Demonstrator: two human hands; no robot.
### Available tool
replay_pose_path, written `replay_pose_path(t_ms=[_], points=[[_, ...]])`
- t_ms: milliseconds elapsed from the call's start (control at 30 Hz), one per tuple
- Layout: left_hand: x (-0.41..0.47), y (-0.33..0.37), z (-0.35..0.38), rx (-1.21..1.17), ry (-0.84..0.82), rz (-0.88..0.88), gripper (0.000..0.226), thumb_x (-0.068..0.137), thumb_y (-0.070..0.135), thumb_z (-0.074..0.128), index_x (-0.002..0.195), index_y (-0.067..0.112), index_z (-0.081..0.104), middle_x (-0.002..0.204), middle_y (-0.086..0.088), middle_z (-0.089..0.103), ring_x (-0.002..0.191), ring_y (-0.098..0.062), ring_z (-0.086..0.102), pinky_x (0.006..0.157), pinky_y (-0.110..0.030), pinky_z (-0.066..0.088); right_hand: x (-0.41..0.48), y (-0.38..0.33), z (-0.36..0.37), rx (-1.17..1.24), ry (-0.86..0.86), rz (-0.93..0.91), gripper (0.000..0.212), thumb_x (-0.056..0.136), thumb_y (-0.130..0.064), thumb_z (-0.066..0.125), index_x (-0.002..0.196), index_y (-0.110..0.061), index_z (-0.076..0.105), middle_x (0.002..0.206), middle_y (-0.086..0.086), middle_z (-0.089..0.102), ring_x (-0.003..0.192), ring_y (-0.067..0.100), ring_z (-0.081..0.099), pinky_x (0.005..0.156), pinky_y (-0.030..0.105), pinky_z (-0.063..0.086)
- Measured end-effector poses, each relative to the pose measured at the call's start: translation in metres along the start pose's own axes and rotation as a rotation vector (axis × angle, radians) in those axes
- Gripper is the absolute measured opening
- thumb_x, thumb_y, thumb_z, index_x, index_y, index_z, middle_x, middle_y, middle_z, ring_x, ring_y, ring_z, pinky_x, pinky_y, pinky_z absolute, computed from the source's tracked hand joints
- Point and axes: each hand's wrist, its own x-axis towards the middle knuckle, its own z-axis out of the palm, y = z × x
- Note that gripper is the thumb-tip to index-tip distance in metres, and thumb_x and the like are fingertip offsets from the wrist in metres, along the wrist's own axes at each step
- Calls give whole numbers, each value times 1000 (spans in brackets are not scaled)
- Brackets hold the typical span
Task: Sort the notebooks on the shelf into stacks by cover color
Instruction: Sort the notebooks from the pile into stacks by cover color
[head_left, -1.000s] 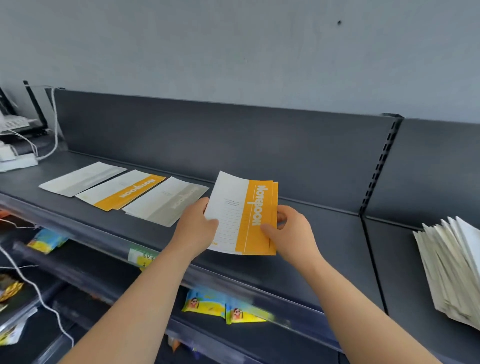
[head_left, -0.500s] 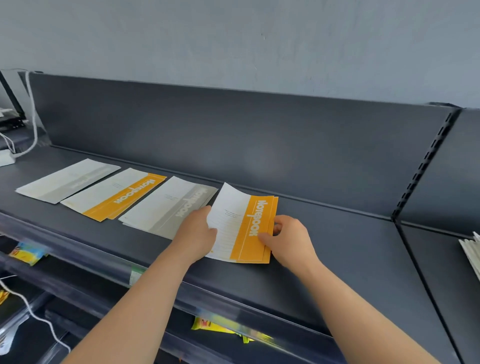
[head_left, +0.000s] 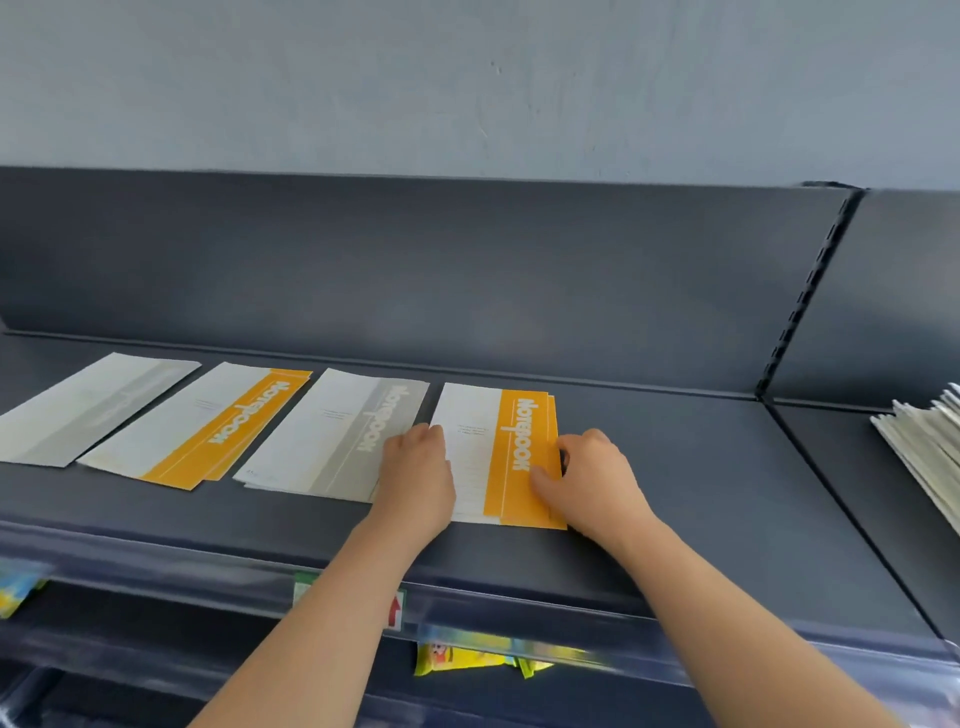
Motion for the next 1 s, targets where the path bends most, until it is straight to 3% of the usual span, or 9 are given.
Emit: replay_pose_path(t_ms=[100, 200, 300, 433, 633, 1000], points=[[-3, 1, -2, -9, 39, 21, 31, 99, 18, 45, 129, 13, 45, 133, -3, 46, 121, -21, 40, 98, -28, 39, -11, -2, -8, -77, 59, -30, 25, 87, -45, 53, 90, -21, 58, 91, -2, 53, 79, 17, 57, 73, 31, 49], [-10, 12, -13, -23, 101, 85, 40, 100, 27, 41, 139, 15, 41, 142, -1, 43, 128, -20, 38, 104, -30, 37, -24, 1, -20, -95, 151, -36, 35, 91, -40, 51, 116, -18, 57, 108, 0, 59, 101, 20, 57, 80, 30, 48], [-20, 34, -25, -77, 126, 176, 43, 100, 34, 41, 139, 18, 43, 142, 1, 46, 128, -19, 41, 104, -33, 36, -39, 10, -36, -93, 223, 2, 41, 93, -37, 48, 128, -16, 52, 122, 1, 58, 112, 21, 53, 87, 32, 47], [-33, 69, -29, -123, 143, 313, 35, 98, 31, 44, 129, 17, 52, 131, -1, 54, 118, -22, 46, 98, -33, 36, -59, 31, -63, -122, 319, 49, 40, 94, -35, 47, 129, -16, 51, 125, 0, 57, 114, 20, 51, 86, 30, 43], [-51, 134, -21, -273, 133, 473, 40, 96, 32, 47, 134, 18, 52, 132, 3, 55, 123, -17, 45, 102, -29, 35, -93, 75, -111, -144, 459, 124, 46, 93, -35, 50, 136, -18, 48, 136, -4, 51, 122, 17, 50, 92, 27, 39], [-98, 301, 24, -429, 62, 672, 33, 94, 30, 50, 124, 18, 58, 117, 5, 60, 108, -17, 50, 92, -29, 40, -173, 204, -210, -180, 572, 284, 42, 91, -33, 53, 130, -17, 54, 131, -2, 56, 114, 21, 56, 90, 31, 44]])
